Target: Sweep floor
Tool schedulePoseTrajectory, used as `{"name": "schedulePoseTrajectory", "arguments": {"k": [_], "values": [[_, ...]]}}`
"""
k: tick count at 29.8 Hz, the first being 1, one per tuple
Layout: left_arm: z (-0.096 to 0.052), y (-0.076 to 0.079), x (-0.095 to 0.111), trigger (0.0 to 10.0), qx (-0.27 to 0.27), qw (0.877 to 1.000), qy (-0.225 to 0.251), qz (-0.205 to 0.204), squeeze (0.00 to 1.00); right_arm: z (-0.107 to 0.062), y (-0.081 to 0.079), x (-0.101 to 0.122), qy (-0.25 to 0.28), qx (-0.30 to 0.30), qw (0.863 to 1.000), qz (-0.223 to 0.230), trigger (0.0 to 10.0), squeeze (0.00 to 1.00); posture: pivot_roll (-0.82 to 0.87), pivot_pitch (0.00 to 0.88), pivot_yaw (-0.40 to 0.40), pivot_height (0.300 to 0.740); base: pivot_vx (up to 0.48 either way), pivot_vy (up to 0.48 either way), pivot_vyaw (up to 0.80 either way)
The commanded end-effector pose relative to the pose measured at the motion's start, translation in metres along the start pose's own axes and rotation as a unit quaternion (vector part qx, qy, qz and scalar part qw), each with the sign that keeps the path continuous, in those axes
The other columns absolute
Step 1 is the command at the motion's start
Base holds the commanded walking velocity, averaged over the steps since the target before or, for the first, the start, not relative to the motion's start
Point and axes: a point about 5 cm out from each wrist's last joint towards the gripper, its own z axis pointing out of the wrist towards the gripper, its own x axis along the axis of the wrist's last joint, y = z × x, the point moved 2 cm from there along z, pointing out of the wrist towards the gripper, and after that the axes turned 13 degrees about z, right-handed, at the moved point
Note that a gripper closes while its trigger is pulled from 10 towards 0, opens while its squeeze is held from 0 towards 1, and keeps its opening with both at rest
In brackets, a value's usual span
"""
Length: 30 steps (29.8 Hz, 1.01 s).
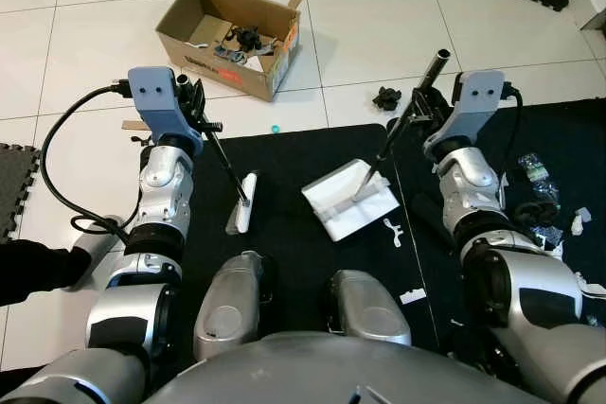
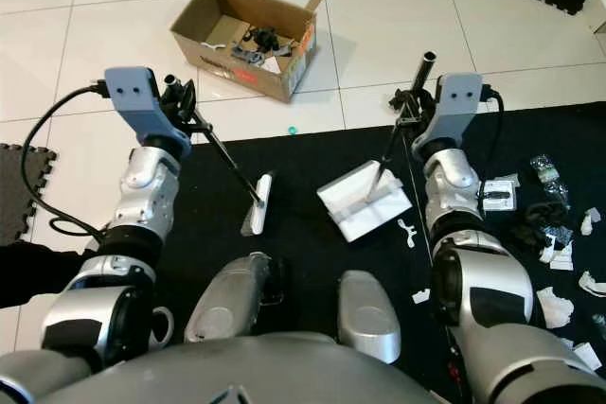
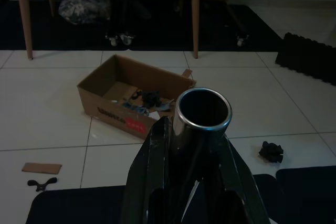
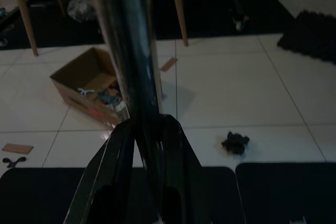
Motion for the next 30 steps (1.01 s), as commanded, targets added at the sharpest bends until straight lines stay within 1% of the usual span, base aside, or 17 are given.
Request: {"name": "schedulePoseTrajectory", "arguments": {"k": [1,4,6,7,10,11,16,19,20,23,24,25,26,30], "values": [[-0.005,0.013,-0.011,10.0,-0.017,0.999,-0.021,-0.025,0.0,-0.001,-0.005,0.006,0.026,0.014,1.0,-0.007,10.0,0.0,0.03,0.0,0.035,0.74,0.0,0.0,0.0],[-0.011,0.012,-0.016,10.0,-0.016,0.999,-0.027,-0.024,0.0,-0.014,-0.005,-0.014,0.003,0.013,1.0,-0.006,10.0,0.0,0.03,0.0,0.034,0.74,0.0,0.0,0.0],[-0.013,0.013,-0.018,10.0,-0.016,0.999,-0.031,-0.024,0.0,-0.021,-0.006,-0.028,-0.023,0.007,1.0,-0.015,10.0,0.0,0.03,0.0,0.034,0.74,0.0,0.0,0.0],[-0.013,0.013,-0.018,10.0,-0.016,0.999,-0.031,-0.024,0.0,-0.021,-0.006,-0.028,-0.023,0.007,1.0,-0.015,10.0,0.0,0.03,0.0,0.034,0.74,0.0,0.0,0.0],[-0.013,0.016,-0.019,10.0,-0.02,0.999,-0.033,-0.024,0.0,-0.024,-0.007,-0.037,-0.039,-0.003,0.999,-0.013,10.0,0.0,0.03,0.0,0.035,0.74,0.0,0.0,0.0],[-0.013,0.016,-0.019,10.0,-0.02,0.999,-0.033,-0.024,0.0,-0.024,-0.007,-0.037,-0.039,-0.003,0.999,-0.013,10.0,0.0,0.03,0.0,0.035,0.74,0.0,0.0,0.0],[-0.011,0.021,-0.016,10.0,-0.027,0.999,-0.033,-0.024,0.0,-0.012,-0.021,-0.03,-0.029,0.024,0.999,-0.001,10.0,0.0,0.04,0.0,0.029,0.74,0.0,0.0,0.0],[-0.01,0.022,-0.015,10.0,-0.028,0.999,-0.032,-0.025,0.0,-0.011,-0.022,-0.03,-0.036,0.031,0.999,-0.004,10.0,0.0,0.04,0.0,0.027,0.74,0.0,0.0,0.0],[-0.01,0.023,-0.015,10.0,-0.029,0.999,-0.031,-0.025,0.0,-0.01,-0.021,-0.03,-0.047,0.029,0.998,-0.006,10.0,0.0,0.04,0.0,0.024,0.74,0.0,0.0,0.0],[-0.01,0.024,-0.015,10.0,-0.031,0.999,-0.031,-0.026,0.0,-0.006,-0.017,-0.024,-0.047,0.025,0.999,-0.011,10.0,0.0,0.04,0.0,0.024,0.74,0.0,0.0,0.0],[-0.01,0.026,-0.015,10.0,-0.034,0.999,-0.032,-0.027,0.0,-0.003,-0.016,-0.022,-0.053,0.018,0.998,-0.022,10.0,0.0,0.03,0.0,0.026,0.74,0.0,0.0,0.0],[-0.01,0.026,-0.015,10.0,-0.034,0.999,-0.032,-0.027,0.0,-0.003,-0.016,-0.022,-0.053,0.018,0.998,-0.022,10.0,0.0,0.03,0.0,0.026,0.74,0.0,0.0,0.0],[-0.009,0.028,-0.015,10.0,-0.038,0.998,-0.033,-0.026,0.0,0.001,-0.015,-0.018,-0.056,0.015,0.998,-0.03,10.0,0.0,0.03,0.0,0.026,0.74,0.0,0.0,0.0],[-0.008,0.03,-0.014,10.0,-0.041,0.998,-0.033,-0.026,0.0,0.008,-0.02,-0.008,-0.041,0.026,0.998,-0.027,10.0,0.0,0.02,0.0,0.027,0.74,0.0,0.0,0.0]]}}
